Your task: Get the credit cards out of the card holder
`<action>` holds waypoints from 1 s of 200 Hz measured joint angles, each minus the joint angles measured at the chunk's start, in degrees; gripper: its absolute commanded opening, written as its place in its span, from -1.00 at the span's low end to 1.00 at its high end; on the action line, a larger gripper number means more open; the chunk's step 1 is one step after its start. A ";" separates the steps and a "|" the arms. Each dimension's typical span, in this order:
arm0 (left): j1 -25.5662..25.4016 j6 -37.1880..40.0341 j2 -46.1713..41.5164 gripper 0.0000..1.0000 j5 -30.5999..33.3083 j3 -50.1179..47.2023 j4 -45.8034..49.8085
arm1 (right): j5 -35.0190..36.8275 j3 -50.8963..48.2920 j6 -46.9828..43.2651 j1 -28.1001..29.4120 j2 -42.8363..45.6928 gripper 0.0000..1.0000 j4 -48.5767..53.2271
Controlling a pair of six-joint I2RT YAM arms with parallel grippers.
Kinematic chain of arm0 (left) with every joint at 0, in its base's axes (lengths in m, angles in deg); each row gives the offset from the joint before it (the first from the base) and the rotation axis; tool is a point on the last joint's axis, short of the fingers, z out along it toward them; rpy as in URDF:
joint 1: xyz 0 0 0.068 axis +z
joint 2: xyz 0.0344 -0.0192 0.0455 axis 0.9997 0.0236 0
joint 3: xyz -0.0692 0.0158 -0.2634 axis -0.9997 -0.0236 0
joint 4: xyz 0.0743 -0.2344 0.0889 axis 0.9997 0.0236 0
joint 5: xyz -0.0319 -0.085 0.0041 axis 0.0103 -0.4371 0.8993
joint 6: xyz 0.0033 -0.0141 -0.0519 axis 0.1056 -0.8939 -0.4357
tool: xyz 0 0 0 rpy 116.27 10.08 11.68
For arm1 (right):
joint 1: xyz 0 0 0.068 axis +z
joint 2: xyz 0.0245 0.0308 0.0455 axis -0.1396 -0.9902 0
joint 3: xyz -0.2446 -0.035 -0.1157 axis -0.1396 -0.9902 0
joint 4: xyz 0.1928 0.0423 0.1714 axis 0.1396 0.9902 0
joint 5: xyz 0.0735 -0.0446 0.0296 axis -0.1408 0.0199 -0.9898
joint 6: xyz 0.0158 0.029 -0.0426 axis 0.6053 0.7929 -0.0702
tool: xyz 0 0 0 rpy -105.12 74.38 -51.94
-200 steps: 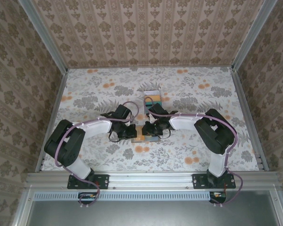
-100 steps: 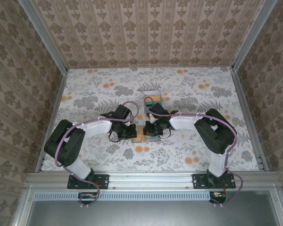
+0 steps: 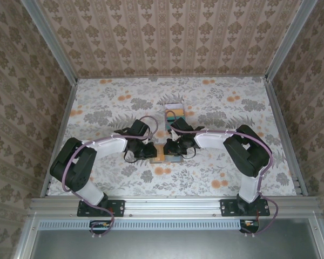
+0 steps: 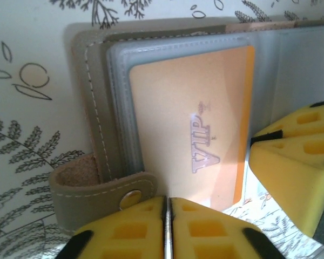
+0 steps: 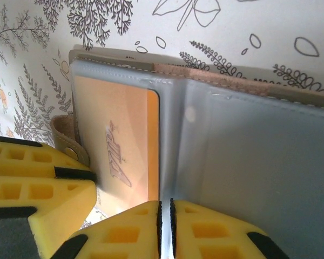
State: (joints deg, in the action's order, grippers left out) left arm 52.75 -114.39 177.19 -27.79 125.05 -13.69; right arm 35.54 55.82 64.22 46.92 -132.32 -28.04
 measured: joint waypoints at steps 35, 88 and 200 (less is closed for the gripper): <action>1.11 0.28 -0.52 -0.69 0.31 0.00 1.25 | 0.00 0.55 0.00 0.28 0.00 -0.58 0.20; 2.25 0.33 -1.68 -0.71 0.26 -0.11 1.49 | 0.00 2.12 0.00 0.39 0.00 -0.57 0.24; 2.25 0.31 -0.94 -0.78 0.04 -1.86 -0.20 | -0.04 2.29 0.26 0.66 -1.66 -0.56 0.15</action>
State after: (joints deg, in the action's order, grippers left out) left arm 55.00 -114.08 176.25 -27.75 123.19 -13.89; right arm 35.49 58.12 64.48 47.58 -133.99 -27.88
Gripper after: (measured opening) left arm 0.118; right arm 0.217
